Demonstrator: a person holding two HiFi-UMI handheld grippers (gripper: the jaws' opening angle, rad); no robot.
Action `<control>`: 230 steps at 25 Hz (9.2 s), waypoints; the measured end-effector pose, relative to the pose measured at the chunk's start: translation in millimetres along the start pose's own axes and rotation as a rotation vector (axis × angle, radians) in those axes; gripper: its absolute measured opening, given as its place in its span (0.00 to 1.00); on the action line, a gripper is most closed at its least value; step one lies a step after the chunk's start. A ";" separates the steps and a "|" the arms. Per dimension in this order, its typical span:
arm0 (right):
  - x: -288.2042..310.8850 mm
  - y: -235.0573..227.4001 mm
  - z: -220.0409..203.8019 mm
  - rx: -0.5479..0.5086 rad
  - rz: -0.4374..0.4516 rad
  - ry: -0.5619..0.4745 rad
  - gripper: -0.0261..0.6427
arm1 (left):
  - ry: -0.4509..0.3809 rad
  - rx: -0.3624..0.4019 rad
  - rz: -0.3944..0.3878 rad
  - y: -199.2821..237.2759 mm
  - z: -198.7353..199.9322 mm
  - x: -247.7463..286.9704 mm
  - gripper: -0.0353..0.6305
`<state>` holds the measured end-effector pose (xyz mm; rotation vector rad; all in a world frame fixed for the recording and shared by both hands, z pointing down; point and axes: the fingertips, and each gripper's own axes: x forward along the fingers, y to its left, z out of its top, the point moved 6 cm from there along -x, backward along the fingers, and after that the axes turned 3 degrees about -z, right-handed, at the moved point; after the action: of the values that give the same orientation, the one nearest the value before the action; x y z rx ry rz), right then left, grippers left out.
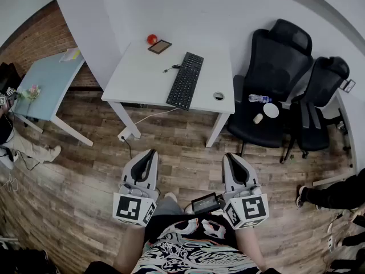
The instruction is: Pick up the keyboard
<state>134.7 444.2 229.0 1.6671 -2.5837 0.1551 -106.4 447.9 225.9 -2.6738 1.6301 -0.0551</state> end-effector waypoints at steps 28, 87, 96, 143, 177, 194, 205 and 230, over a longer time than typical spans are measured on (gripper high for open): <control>33.3 -15.7 -9.0 -0.082 -0.007 0.012 0.10 | 0.057 0.013 -0.004 4.4 -7.9 41.6 0.08; 406.4 -157.2 -24.5 0.138 -0.231 0.176 0.10 | 0.218 -0.087 -0.147 255.2 -80.9 423.3 0.08; 428.3 -181.4 -35.3 0.171 -0.258 0.211 0.10 | 0.282 -0.070 -0.182 255.3 -95.9 455.8 0.08; 525.2 -160.2 -186.4 0.709 0.160 0.689 0.22 | 0.785 -0.489 -0.338 262.3 -232.4 496.2 0.32; 550.5 -169.7 -195.8 0.870 0.194 0.803 0.22 | 0.907 -1.120 -0.556 264.0 -257.3 529.0 0.24; 549.7 -174.7 -195.5 1.003 0.242 0.771 0.22 | 0.765 -1.405 -0.678 260.4 -248.2 524.0 0.20; 547.2 -172.0 -184.8 1.224 0.364 0.592 0.31 | 0.651 -1.506 -0.742 258.1 -238.2 524.4 0.20; 554.3 -159.2 -194.3 1.026 0.416 0.531 0.29 | 0.648 -1.231 -0.769 256.6 -257.8 519.3 0.22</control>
<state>50.9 -99.4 489.3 0.9037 -2.4404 1.8838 -105.8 -128.6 489.7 -4.4678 0.4668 0.1468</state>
